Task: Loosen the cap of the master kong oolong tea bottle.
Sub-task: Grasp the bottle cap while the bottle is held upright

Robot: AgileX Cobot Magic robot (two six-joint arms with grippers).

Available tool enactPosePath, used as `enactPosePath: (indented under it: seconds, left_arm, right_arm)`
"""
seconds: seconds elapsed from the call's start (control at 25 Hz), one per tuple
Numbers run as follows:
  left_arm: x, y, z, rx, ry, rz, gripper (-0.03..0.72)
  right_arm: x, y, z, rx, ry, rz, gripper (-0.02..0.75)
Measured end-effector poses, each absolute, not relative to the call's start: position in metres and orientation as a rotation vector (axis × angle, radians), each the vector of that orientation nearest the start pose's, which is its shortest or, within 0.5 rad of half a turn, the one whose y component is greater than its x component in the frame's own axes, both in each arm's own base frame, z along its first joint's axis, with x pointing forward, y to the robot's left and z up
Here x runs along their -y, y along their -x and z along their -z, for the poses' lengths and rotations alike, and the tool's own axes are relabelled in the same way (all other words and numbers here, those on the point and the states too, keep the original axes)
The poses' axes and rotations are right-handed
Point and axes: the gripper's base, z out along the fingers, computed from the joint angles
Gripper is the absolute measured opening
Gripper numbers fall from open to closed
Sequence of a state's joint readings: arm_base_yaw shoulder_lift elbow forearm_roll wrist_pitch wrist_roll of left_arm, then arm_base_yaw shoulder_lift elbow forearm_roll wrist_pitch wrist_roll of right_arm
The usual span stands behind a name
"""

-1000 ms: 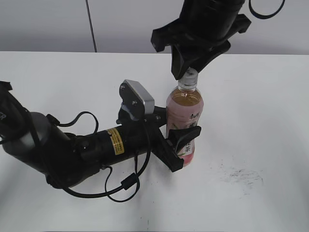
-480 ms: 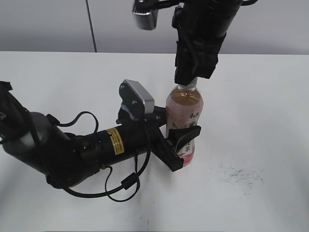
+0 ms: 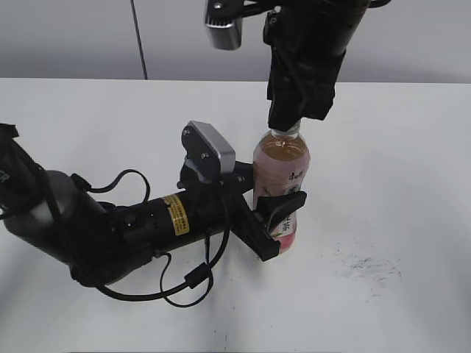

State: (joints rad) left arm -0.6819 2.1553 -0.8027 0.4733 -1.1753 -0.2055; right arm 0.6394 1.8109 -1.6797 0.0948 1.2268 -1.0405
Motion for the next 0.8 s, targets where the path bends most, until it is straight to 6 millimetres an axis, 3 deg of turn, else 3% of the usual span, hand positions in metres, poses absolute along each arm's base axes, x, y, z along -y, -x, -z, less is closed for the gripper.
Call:
enactPosePath:
  seconds: [0.12,0.24,0.4,0.56,0.68,0.8]
  left_arm:
    - [0.261,-0.260,-0.094,-1.532,-0.890,0.878,0.382]
    - [0.261,-0.260,-0.094,-1.532,-0.890,0.877,0.382]
    - [0.261,-0.260,-0.094,-1.532,-0.890,0.877,0.382]
    - [0.261,-0.260,-0.094,-1.532,-0.890,0.877,0.382]
    - [0.261,-0.260,-0.094,-1.532,-0.890,0.877,0.382]
    - [0.261,-0.260,-0.094,-1.532,-0.890,0.877,0.382]
  right_arm:
    - [-0.237,-0.297,-0.321,-1.949,2.005,-0.125,0.371]
    - [-0.237,-0.291,-0.333,-2.138,1.755,-0.236,0.445]
    - [-0.235,-0.294,-0.346,-2.447,1.263,-0.287,0.540]
    - [-0.231,-0.298,-0.350,-2.652,0.769,-0.316,0.559]
    - [-0.231,-0.298,-0.350,-2.703,0.617,-0.342,0.561]
    - [-0.229,-0.297,-0.341,-2.741,0.578,-0.329,0.563]
